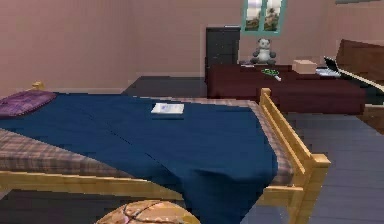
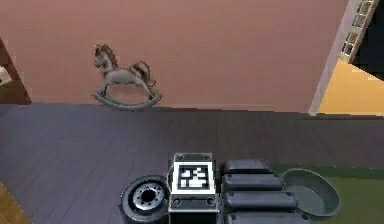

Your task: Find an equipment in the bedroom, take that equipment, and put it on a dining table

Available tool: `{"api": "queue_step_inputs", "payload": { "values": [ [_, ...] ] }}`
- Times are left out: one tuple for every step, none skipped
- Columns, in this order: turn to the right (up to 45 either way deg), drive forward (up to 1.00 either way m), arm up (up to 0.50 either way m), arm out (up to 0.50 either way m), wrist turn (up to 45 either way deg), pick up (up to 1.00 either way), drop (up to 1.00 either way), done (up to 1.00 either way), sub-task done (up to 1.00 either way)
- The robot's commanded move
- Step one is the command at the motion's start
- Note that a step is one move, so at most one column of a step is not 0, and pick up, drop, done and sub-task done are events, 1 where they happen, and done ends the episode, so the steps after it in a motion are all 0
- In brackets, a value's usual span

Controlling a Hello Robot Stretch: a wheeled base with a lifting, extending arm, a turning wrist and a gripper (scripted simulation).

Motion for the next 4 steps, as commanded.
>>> {"api": "queue_step_inputs", "payload": {
  "values": [
    [6.0, 0.0, 0.0, 0.0, 0.0, 0.0, 0.0, 0.0, 0.0],
    [-45.0, 0.0, 0.0, 0.0, 0.0, 0.0, 0.0, 0.0, 0.0],
    [-45.0, 0.0, 0.0, 0.0, 0.0, 0.0, 0.0, 0.0, 0.0],
    [-18.0, 0.0, 0.0, 0.0, 0.0, 0.0, 0.0, 0.0, 0.0]
  ]
}}
